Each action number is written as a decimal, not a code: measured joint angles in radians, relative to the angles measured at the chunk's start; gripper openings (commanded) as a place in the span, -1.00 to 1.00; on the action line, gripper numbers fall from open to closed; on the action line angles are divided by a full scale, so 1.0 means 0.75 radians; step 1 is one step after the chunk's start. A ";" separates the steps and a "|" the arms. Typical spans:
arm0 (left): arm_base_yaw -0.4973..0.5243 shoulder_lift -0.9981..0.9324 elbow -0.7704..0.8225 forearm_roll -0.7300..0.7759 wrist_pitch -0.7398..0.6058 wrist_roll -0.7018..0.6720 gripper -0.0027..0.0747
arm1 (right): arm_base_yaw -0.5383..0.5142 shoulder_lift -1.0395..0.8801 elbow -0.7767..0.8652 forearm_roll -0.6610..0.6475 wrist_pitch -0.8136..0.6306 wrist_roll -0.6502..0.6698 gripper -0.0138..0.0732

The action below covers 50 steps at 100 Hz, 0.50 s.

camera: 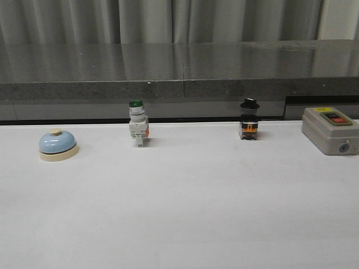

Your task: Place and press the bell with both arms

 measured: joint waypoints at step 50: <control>0.000 0.788 -0.728 -0.060 0.508 0.000 -0.98 | 0.000 0.000 0.000 0.000 0.000 0.000 -0.82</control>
